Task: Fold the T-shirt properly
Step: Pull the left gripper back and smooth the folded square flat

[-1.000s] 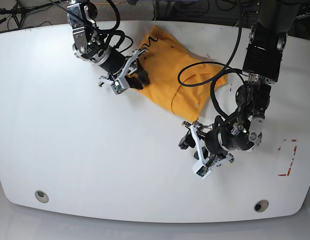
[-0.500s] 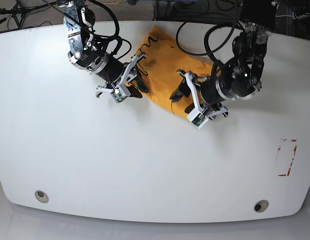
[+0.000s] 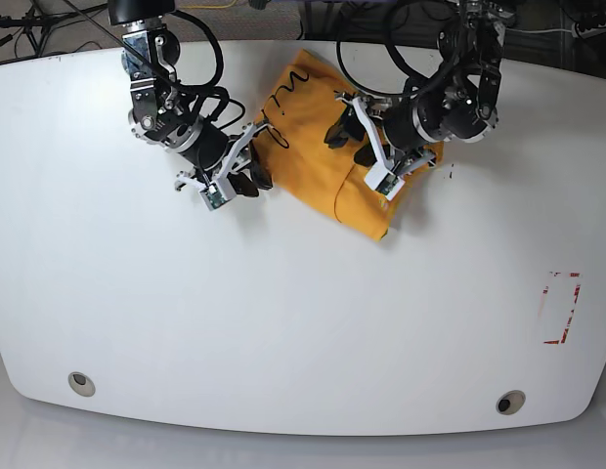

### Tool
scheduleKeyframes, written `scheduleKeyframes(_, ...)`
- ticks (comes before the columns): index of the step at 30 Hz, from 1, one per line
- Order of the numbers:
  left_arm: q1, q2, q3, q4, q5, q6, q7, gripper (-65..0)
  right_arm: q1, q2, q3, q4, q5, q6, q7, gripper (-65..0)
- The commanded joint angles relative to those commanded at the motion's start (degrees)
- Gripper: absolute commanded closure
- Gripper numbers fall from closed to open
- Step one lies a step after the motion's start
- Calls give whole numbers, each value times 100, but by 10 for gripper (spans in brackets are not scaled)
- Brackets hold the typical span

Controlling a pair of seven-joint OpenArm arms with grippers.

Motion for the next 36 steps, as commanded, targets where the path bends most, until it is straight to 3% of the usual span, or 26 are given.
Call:
scheduleKeyframes(5,-448,-308,62,-1020,9,0,-668,-326,-158,-18,0,-273,0,0,334,-138)
scheduleKeyframes(10,-1099,-607,422,-1908,-35,0,-1029,-326,-360,-44,0,-325,0,0,589,-138)
scheduleKeyframes(18,-1705,-703,800,-2057,-35,-9,-1029,-326,-545,-316,-9,-316,0,0,598,-138)
scheduleKeyframes(24,-2224,-677,1020,-2022,-44,-9,-677,-326,-580,-413,-9,-273,26,-18,598,-138)
scheduleKeyframes(36,-2646,-703,1020,-607,-35,-9,-598,-329,-738,-510,26,352,9,-44,571,-138)
